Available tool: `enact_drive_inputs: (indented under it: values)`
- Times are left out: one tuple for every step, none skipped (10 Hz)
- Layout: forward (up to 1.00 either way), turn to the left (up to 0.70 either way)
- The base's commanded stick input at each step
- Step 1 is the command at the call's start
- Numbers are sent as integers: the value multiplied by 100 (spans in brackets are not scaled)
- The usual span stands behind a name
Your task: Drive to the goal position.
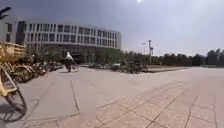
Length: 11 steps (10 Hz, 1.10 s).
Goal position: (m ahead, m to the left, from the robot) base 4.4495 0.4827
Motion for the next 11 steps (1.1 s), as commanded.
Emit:
enact_drive_inputs:
  values:
    - [70, 0]
    - [70, 0]
    - [70, 0]
    - [70, 0]
    - [70, 0]
    - [70, 0]
    - [70, 0]
    - [70, 0]
    - [70, 0]
    - [70, 0]
    - [70, 0]
